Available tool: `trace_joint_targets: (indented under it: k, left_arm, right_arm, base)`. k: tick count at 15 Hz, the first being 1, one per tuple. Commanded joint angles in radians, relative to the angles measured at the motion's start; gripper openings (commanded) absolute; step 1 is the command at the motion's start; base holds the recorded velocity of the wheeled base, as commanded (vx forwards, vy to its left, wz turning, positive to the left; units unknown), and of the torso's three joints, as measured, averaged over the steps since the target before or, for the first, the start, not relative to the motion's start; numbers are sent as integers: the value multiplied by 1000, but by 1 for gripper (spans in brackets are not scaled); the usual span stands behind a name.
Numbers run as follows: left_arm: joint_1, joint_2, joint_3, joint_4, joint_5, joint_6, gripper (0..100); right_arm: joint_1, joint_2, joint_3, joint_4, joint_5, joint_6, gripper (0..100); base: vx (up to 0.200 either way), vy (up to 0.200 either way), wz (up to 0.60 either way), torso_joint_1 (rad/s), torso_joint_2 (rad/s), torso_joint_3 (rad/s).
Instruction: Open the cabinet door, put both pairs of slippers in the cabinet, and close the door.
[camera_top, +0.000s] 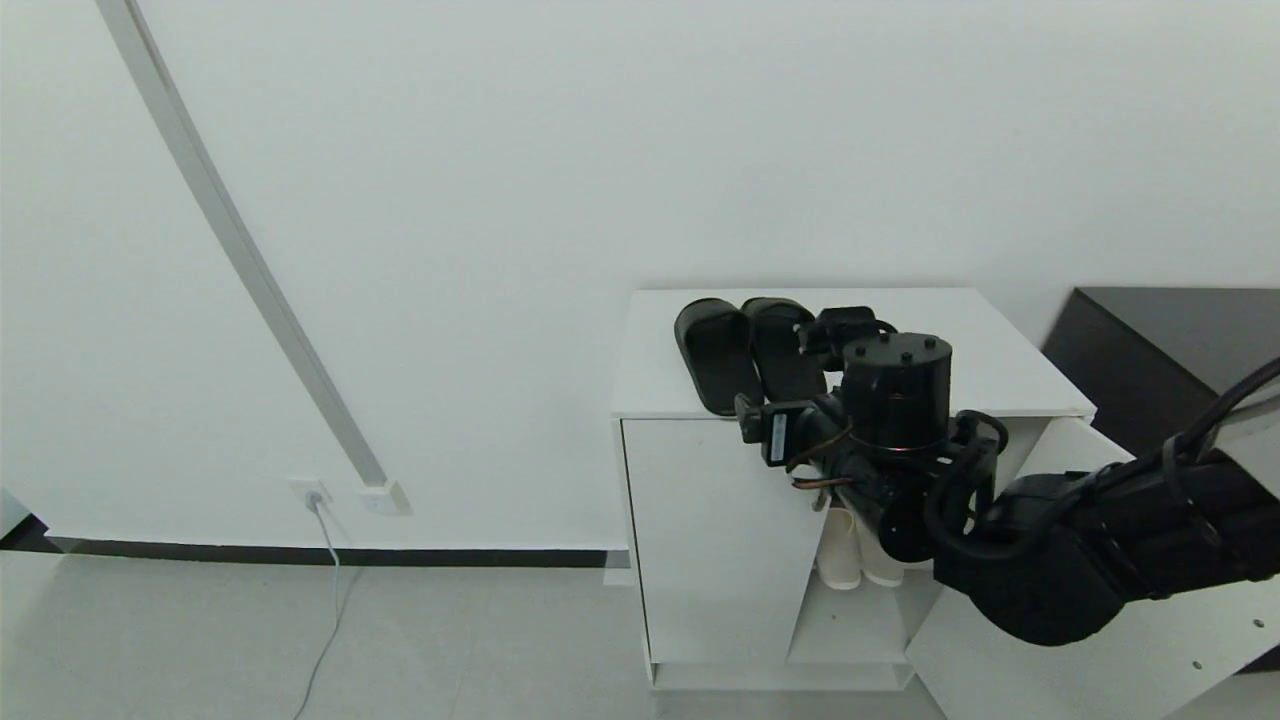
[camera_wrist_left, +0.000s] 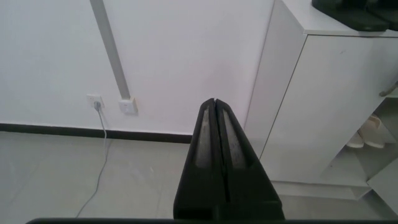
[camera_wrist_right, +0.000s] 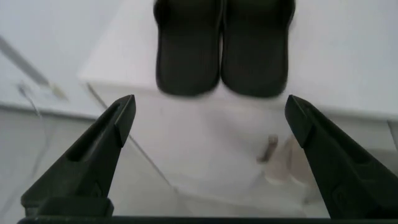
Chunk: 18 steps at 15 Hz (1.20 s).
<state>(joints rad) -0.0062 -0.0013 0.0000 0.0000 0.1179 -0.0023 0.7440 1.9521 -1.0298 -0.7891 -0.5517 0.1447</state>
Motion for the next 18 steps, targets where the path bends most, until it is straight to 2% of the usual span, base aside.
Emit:
trace_joint_targets:
  k: [1, 2, 4, 8, 16, 18]
  left_arm:
    - [0, 1, 0, 0, 0, -1, 0]
    - [0, 1, 0, 0, 0, -1, 0]
    - [0, 1, 0, 0, 0, -1, 0]
    - [0, 1, 0, 2, 0, -1, 0]
    - [0, 1, 0, 0, 0, -1, 0]
    - [0, 1, 0, 0, 0, -2, 0]
  right_arm:
    - [0, 53, 48, -145, -7, -17, 100]
    - [-6, 70, 71, -205, -2, -50, 100]
    - [-14, 74, 79, -216, 3, -60, 100]
    - [-15, 76, 74, -211, 4, -66, 100]
    - [-15, 79, 13, -47, 44, -57, 100]
    - [-23, 102, 2, -45, 53, -56, 100]
  base:
    - [0, 0, 0, 0, 0, 0]
    - [0, 0, 0, 0, 0, 0]
    - [0, 0, 0, 0, 0, 0]
    - [200, 0, 0, -1, -5, 4]
    - [200, 0, 0, 7, 5, 4]
    - [0, 0, 0, 0, 0, 0]
